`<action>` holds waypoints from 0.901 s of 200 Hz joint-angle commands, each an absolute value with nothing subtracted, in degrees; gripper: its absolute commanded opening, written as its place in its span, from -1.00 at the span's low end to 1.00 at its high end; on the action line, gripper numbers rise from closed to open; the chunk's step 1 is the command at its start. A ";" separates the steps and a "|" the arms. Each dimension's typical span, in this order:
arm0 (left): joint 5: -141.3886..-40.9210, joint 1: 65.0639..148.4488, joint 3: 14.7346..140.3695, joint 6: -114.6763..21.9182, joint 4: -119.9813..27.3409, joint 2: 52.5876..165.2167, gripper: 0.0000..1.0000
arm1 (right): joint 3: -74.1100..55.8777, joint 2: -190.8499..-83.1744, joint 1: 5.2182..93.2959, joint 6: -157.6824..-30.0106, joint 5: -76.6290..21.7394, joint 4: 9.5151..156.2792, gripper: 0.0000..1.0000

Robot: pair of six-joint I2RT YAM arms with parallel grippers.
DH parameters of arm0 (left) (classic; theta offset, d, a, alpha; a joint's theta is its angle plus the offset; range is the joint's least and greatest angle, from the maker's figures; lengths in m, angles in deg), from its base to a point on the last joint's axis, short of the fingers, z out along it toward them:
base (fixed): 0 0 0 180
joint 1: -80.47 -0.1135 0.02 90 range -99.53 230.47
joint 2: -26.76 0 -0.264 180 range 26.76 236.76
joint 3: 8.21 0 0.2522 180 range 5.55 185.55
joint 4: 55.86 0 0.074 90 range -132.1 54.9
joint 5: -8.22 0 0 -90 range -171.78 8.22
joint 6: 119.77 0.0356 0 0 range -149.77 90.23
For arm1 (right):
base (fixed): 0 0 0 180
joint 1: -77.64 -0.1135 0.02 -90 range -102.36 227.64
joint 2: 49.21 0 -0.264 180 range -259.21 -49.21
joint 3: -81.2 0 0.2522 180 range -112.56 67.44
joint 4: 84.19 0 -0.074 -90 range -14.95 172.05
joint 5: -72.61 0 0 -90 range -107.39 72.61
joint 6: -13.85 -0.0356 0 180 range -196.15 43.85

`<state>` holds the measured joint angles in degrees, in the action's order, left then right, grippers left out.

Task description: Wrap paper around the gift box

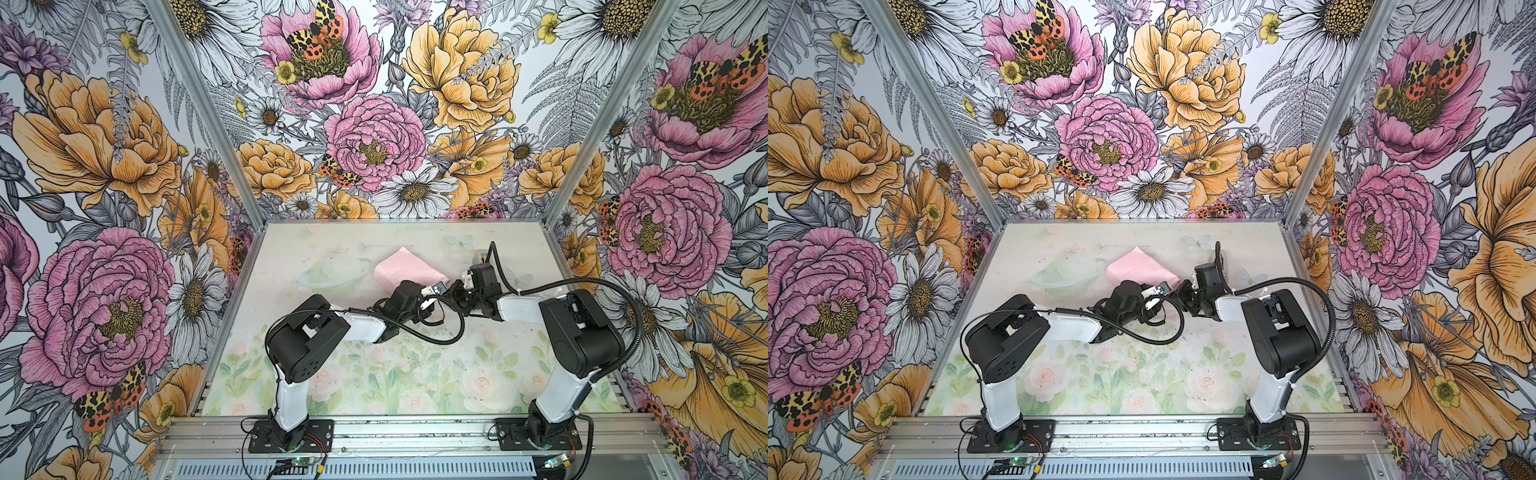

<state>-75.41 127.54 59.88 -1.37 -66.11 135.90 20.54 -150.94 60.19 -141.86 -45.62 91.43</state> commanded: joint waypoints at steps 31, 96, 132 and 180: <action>-76.18 127.31 59.87 -1.65 -55.02 134.51 0.51 | 19.41 -151.12 59.42 -142.42 -44.40 94.43 -0.72; -72.90 128.39 63.57 2.82 -53.29 126.37 0.97 | 19.63 -150.90 59.27 -142.46 -44.20 94.35 -0.74; -72.66 128.87 65.56 4.60 -47.73 127.57 0.98 | 19.54 -150.81 59.17 -142.45 -44.28 94.44 -0.74; -70.87 129.76 66.47 4.67 -46.95 130.53 0.98 | 19.63 -150.68 59.17 -142.49 -44.21 94.31 -0.75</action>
<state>-72.88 129.13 65.17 3.66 -49.24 129.02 20.54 -150.94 59.55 -142.38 -45.42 92.70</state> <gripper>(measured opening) 0.987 0.129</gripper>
